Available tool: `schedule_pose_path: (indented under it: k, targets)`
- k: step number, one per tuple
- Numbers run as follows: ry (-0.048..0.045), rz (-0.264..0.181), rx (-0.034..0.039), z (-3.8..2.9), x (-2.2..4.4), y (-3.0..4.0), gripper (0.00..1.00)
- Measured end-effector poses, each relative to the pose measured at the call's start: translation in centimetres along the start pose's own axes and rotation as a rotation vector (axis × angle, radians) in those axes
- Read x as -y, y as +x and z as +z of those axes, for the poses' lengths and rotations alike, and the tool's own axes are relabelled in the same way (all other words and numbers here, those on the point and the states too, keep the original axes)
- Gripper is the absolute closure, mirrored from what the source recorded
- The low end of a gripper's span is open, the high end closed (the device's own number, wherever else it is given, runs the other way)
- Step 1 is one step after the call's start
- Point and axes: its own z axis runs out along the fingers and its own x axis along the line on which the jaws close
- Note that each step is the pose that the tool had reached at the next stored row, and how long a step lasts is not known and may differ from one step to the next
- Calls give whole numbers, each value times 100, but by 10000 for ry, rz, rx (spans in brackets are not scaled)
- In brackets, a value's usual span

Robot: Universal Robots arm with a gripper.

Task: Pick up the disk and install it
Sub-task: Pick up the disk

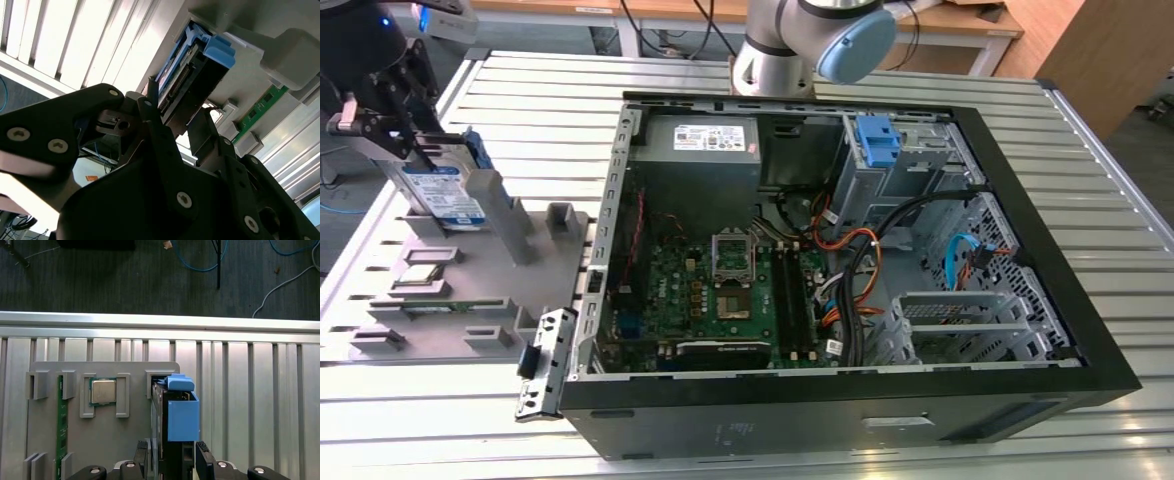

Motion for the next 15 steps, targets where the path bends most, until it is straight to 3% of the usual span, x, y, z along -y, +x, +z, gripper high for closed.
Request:
schedule_pose_path:
  k: [9, 13, 15]
  targets:
    - [0, 0, -1, 0, 0, 0, 50]
    - [0, 0, -3, 0, 0, 0, 64]
    - [0, 0, -2, 0, 0, 0, 65]
